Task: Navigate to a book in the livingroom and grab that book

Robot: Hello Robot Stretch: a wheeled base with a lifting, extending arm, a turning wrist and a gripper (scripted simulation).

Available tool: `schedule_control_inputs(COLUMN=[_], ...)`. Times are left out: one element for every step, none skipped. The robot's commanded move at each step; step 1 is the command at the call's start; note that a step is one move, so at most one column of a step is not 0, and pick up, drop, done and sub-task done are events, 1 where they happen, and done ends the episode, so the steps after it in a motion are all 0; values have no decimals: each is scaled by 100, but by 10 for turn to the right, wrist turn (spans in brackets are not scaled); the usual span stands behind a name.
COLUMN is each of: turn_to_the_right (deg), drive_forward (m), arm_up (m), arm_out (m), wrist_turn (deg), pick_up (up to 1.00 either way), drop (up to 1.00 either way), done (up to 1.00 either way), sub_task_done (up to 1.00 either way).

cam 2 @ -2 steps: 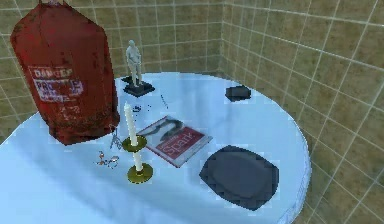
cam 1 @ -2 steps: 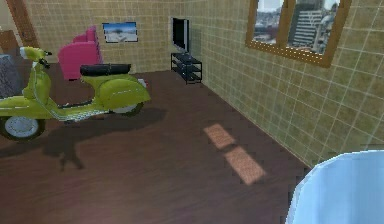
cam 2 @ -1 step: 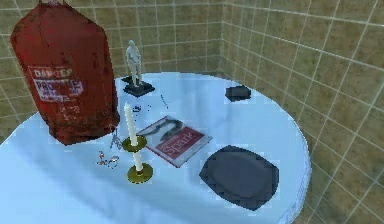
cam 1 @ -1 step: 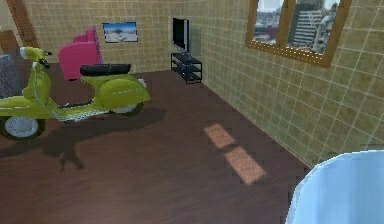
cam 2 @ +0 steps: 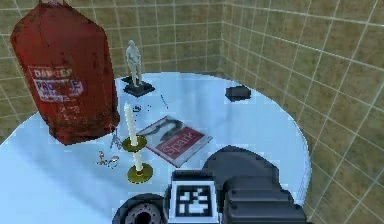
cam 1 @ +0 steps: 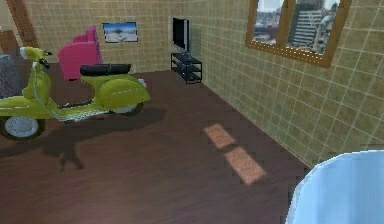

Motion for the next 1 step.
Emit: schedule_control_inputs(turn_to_the_right=[0], drive_forward=[0], arm_up=[0], arm_out=[28], wrist_turn=[0], pick_up=[0], drop=[0], done=[0], sub_task_done=[0])
